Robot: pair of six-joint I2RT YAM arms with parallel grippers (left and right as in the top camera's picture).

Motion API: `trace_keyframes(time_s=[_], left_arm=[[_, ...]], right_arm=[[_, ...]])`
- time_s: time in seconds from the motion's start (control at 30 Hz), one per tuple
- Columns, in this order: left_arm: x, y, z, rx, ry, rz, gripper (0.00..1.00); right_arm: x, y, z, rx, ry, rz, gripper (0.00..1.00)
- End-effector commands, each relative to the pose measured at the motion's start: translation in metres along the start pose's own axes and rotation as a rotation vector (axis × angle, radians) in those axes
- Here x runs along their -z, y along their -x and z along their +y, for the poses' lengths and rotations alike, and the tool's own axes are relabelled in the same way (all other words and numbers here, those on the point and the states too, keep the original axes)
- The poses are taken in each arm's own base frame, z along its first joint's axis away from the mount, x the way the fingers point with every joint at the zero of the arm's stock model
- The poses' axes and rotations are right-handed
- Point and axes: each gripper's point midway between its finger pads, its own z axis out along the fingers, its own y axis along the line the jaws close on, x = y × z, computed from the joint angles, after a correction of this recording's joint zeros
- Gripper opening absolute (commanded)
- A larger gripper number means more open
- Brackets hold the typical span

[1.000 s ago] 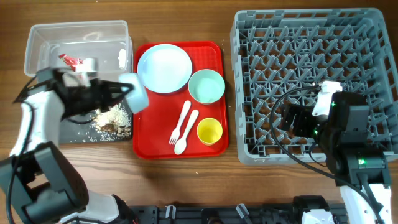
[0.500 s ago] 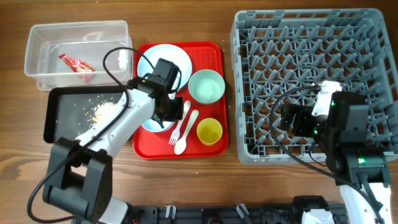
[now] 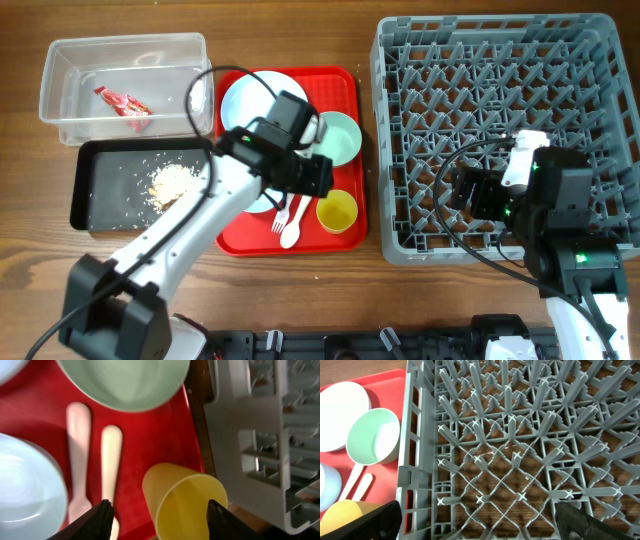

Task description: Sort waste into correct bins and load items into the dishwasher rack

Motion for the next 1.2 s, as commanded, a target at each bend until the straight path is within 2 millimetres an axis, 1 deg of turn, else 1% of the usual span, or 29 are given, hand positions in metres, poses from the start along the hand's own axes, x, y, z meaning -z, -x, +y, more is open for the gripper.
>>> trace_keyframes(time_s=[0.0, 0.07, 0.1, 0.13, 0.17, 0.2, 0.23, 0.3, 0.33, 0.37, 0.4, 0.43, 0.47, 0.5, 0.53, 0.6, 0.63, 0.7, 0.77, 0.87, 0.9, 0.97, 1.03, 1.07, 1.17], left_arm=[[-0.037, -0.031, 0.004, -0.02, 0.06, 0.126, 0.55], [-0.056, -0.044, 0.011, -0.022, 0.093, 0.187, 0.5], [-0.063, -0.045, 0.019, -0.02, 0.131, 0.196, 0.29], [-0.063, -0.042, 0.02, -0.018, 0.133, 0.186, 0.09], [-0.06, -0.037, 0.019, -0.017, 0.127, 0.168, 0.04], [-0.055, -0.03, 0.018, -0.014, 0.119, 0.144, 0.04], [-0.045, -0.018, 0.016, -0.006, 0.108, 0.104, 0.04], [-0.022, 0.006, 0.015, 0.057, 0.076, 0.014, 0.04], [-0.007, 0.021, 0.01, 0.088, 0.001, -0.036, 0.04], [0.013, 0.039, -0.006, 0.118, -0.187, -0.085, 0.04], [0.024, 0.051, -0.009, 0.169, -0.291, -0.109, 0.04], [0.038, 0.066, -0.017, 0.227, -0.443, -0.128, 0.04], [0.059, 0.081, -0.037, 0.227, -0.677, -0.124, 0.04], [0.068, 0.083, -0.047, 0.198, -0.775, -0.109, 0.04], [0.077, 0.081, -0.059, 0.165, -0.88, -0.073, 0.04], [0.079, 0.072, -0.071, 0.157, -0.947, -0.009, 0.04], [0.082, 0.065, -0.082, 0.132, -0.989, 0.03, 0.04], [0.085, 0.055, -0.095, 0.105, -1.028, 0.076, 0.04], [0.084, 0.049, -0.105, 0.089, -1.034, 0.1, 0.04], [0.086, 0.038, -0.118, 0.057, -1.07, 0.145, 0.04], [0.087, 0.036, -0.121, 0.051, -1.079, 0.156, 0.04], [0.087, 0.035, -0.122, 0.048, -1.079, 0.158, 0.04], [0.087, 0.036, -0.122, 0.049, -1.079, 0.156, 0.04], [0.087, 0.036, -0.122, 0.049, -1.079, 0.156, 0.04], [0.087, 0.036, -0.121, 0.05, -1.078, 0.156, 0.04]], right_arm=[[0.004, 0.005, 0.002, 0.016, 0.012, -0.009, 0.99], [0.004, 0.004, 0.002, 0.016, 0.011, -0.006, 1.0], [0.004, 0.004, 0.002, 0.016, 0.011, -0.006, 1.0], [0.004, 0.004, 0.002, 0.016, 0.011, -0.006, 1.0], [0.004, 0.005, 0.002, 0.016, 0.011, -0.008, 1.0], [0.004, 0.006, 0.002, 0.016, 0.012, -0.012, 1.0], [0.004, 0.008, 0.003, 0.017, 0.013, -0.022, 1.0], [0.005, 0.018, 0.004, 0.021, 0.02, -0.061, 1.0], [0.006, 0.026, 0.013, 0.028, 0.067, -0.093, 1.0], [0.008, 0.031, 0.03, 0.04, 0.165, -0.111, 0.99], [0.01, 0.033, 0.045, 0.049, 0.253, -0.116, 0.99], [0.014, 0.032, 0.068, 0.073, 0.392, -0.103, 0.99], [0.022, 0.022, 0.102, 0.15, 0.623, -0.06, 0.99], [0.024, 0.018, 0.111, 0.159, 0.692, -0.036, 0.99], [0.028, 0.01, 0.125, 0.188, 0.805, 0.0, 1.0], [0.034, 0.001, 0.143, 0.231, 0.985, 0.04, 0.99], [0.033, 0.0, 0.151, 0.235, 1.068, 0.057, 1.0], [0.035, 0.002, 0.161, 0.243, 1.195, 0.058, 1.0], [0.048, 0.012, 0.17, 0.263, 1.36, 0.016, 1.0], [0.045, 0.02, 0.172, 0.26, 1.367, 0.004, 0.99], [0.045, 0.023, 0.172, 0.265, 1.371, -0.005, 0.97], [0.047, 0.026, 0.173, 0.252, 1.38, 0.0, 0.91], [0.047, 0.026, 0.173, 0.249, 1.379, 0.003, 0.8], [0.047, 0.026, 0.173, 0.249, 1.379, 0.003, 0.77], [0.047, 0.026, 0.173, 0.248, 1.379, 0.004, 0.76]])
